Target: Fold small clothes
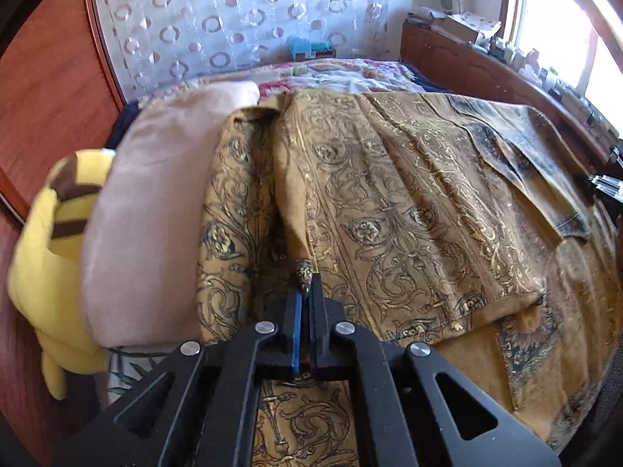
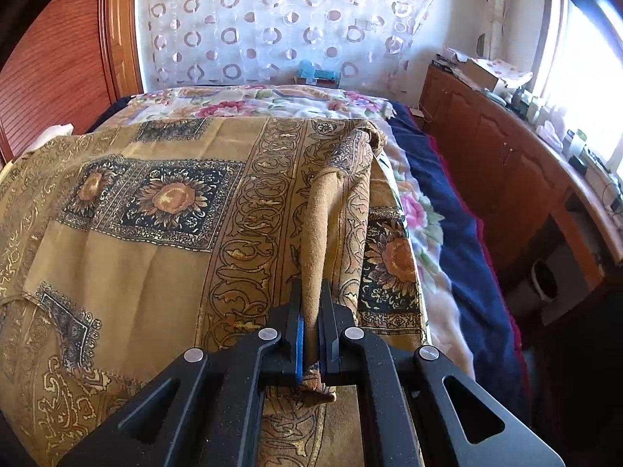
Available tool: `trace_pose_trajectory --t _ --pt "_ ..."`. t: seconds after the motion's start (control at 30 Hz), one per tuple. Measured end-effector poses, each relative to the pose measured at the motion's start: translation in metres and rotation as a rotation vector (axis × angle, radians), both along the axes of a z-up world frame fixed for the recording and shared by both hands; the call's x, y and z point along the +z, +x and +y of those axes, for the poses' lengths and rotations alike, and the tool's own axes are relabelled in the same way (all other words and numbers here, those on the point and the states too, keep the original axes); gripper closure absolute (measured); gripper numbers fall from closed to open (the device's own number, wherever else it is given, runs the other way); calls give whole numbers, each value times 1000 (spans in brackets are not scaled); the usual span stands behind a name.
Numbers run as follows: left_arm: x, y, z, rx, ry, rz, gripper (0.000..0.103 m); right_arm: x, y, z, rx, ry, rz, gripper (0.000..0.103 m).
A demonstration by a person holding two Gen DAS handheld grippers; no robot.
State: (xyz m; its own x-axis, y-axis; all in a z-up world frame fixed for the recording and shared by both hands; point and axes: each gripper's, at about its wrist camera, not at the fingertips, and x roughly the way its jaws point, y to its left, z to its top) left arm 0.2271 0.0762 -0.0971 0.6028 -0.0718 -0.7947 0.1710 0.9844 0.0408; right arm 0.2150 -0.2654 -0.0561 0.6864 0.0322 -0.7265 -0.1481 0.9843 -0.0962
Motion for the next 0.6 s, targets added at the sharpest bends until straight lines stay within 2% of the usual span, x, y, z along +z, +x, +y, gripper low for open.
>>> trace_pose_trajectory --t 0.13,0.27,0.43,0.6 --pt "18 -15 0 -5 -26 -63 100 9 -2 -9 -13 66 -9 102" --pt "51 -36 4 -12 -89 -143 100 38 -15 -16 10 136 -63 102" --pt "83 -65 6 -41 -121 -217 100 74 -45 -17 75 160 -116 102" --pt "103 -88 15 -54 -156 -257 101 96 -81 -24 125 168 -137 102"
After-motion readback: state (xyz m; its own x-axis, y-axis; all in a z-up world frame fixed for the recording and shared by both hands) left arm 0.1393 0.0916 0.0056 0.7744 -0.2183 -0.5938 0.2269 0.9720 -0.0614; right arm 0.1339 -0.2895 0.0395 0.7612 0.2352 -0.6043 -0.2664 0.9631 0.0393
